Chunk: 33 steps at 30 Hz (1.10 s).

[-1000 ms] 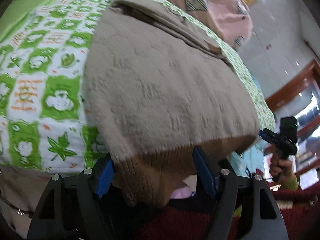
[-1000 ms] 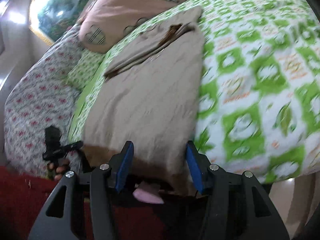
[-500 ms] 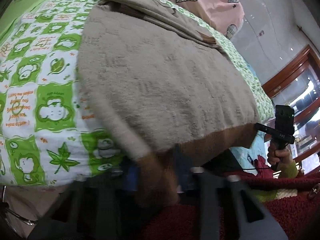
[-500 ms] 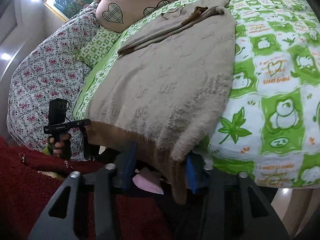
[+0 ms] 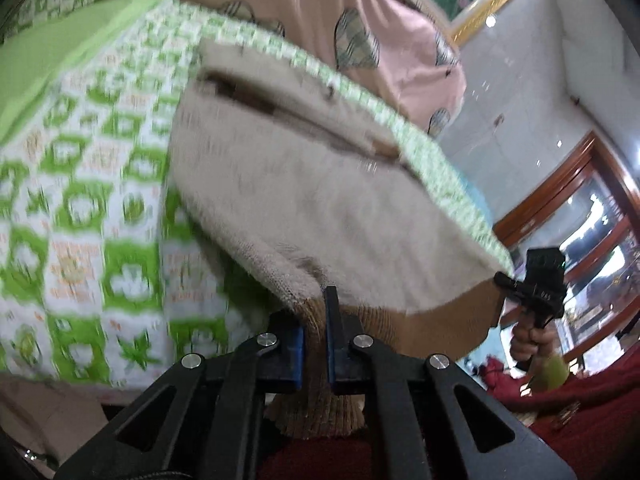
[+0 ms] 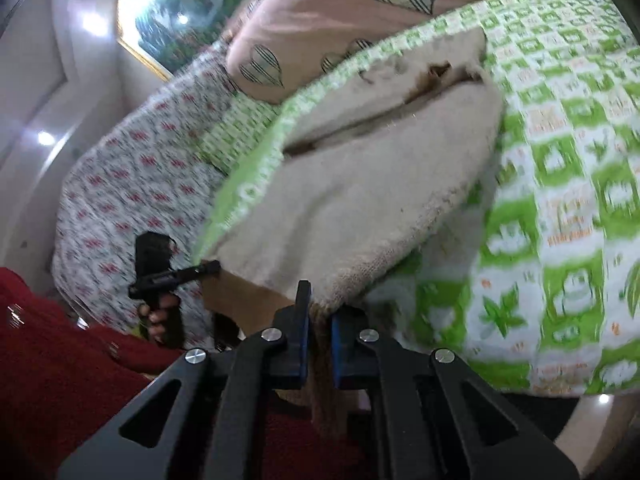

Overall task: Fold small clothes
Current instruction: 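Grasp the brown ribbed hem with both grippers and fold it toward the collar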

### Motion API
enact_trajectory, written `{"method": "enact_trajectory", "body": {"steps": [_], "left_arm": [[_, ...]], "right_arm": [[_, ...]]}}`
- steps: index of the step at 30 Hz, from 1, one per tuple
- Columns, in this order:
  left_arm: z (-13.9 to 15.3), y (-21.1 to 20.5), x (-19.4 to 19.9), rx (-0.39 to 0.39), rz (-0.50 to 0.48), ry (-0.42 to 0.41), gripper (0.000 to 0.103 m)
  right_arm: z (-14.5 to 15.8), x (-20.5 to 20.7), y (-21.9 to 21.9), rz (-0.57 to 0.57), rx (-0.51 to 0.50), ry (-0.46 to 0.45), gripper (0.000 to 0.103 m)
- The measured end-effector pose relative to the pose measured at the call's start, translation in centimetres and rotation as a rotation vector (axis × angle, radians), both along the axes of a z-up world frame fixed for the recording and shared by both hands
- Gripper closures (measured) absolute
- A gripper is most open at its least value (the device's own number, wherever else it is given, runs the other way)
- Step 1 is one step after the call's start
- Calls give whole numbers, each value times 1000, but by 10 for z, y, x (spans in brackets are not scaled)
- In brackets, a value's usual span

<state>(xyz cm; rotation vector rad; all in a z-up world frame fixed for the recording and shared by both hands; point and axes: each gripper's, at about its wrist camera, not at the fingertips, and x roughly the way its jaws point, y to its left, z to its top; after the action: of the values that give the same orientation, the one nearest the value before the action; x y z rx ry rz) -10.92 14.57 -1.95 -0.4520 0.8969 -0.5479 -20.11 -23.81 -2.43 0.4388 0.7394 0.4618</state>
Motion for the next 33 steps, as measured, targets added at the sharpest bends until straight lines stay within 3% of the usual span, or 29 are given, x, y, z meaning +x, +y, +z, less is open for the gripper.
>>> {"method": "enact_trajectory", "body": {"steps": [5, 12, 18, 22, 28, 33], "left_arm": [[32, 8, 22, -56, 37, -83, 98], [60, 4, 65, -55, 60, -165, 98], [87, 8, 105, -77, 100, -234, 98], [99, 4, 145, -52, 116, -254, 98], [98, -6, 219, -8, 114, -240, 98], [73, -7, 291, 6, 146, -175, 98]], "right_arm": [[21, 16, 9, 15, 17, -55, 94], [53, 46, -1, -1, 56, -162, 94], [72, 93, -20, -38, 85, -218, 94], [80, 132, -41, -108, 73, -222, 94], [85, 198, -71, -214, 58, -191, 94], [77, 258, -92, -297, 24, -136, 94]]}}
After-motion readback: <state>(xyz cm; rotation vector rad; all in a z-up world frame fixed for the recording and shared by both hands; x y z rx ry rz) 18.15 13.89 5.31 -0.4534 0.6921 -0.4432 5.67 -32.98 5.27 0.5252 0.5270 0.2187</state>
